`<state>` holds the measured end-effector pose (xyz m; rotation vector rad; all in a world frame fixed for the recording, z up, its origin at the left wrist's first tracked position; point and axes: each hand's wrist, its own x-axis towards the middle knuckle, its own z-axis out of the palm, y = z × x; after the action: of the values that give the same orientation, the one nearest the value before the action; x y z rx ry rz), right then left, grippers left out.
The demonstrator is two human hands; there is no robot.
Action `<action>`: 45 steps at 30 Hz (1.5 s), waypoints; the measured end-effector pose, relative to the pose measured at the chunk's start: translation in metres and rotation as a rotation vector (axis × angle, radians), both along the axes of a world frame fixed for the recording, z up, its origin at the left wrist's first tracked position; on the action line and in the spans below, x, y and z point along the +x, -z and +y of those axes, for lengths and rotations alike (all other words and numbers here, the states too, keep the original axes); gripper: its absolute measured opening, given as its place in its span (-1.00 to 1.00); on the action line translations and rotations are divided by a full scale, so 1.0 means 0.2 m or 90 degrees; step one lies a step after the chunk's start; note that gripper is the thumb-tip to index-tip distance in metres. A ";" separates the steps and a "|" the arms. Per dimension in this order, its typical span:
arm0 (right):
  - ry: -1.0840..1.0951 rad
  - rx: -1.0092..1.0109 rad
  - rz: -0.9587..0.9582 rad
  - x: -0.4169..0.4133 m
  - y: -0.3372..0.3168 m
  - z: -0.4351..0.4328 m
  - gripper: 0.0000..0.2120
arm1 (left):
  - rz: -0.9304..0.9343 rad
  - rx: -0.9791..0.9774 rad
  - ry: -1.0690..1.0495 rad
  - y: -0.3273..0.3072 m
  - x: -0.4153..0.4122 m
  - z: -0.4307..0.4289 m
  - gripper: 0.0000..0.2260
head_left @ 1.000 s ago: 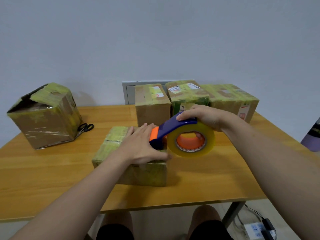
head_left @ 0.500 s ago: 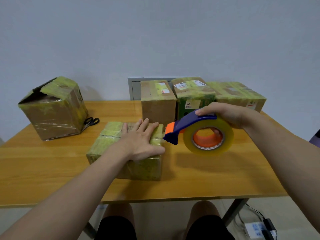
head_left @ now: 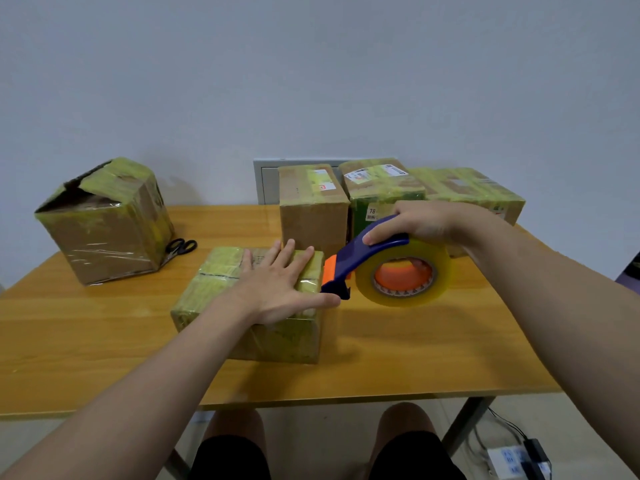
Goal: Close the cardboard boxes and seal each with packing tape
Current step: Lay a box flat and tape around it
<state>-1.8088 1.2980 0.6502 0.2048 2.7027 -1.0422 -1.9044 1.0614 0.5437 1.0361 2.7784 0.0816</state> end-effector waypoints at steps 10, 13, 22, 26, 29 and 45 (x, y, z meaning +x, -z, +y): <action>-0.020 0.242 -0.024 -0.13 -0.23 -0.33 -0.72 | -0.079 0.085 0.003 -0.02 0.01 -0.02 0.25; -0.023 0.227 -0.033 -0.12 -0.23 -0.34 -0.77 | -0.102 0.102 0.019 -0.03 0.00 -0.04 0.09; -0.006 0.251 -0.050 -0.06 -0.21 -0.32 -0.72 | -0.077 0.162 -0.022 0.01 -0.03 -0.02 -0.39; -0.024 0.320 -0.109 -0.09 0.01 -0.28 -0.57 | -0.039 0.116 -0.012 0.02 -0.02 -0.01 -0.32; -0.003 0.260 -0.048 -0.08 0.07 -0.27 -0.52 | -0.018 0.125 -0.034 0.01 -0.02 0.00 -0.46; 0.406 -0.143 0.471 -0.01 0.18 -0.28 -0.33 | -0.002 0.079 -0.113 -0.10 -0.04 0.10 -0.45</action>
<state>-1.8117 1.2418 0.6140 0.8250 3.1886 -1.9038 -1.9131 1.0806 0.5630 0.8099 2.8878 0.2821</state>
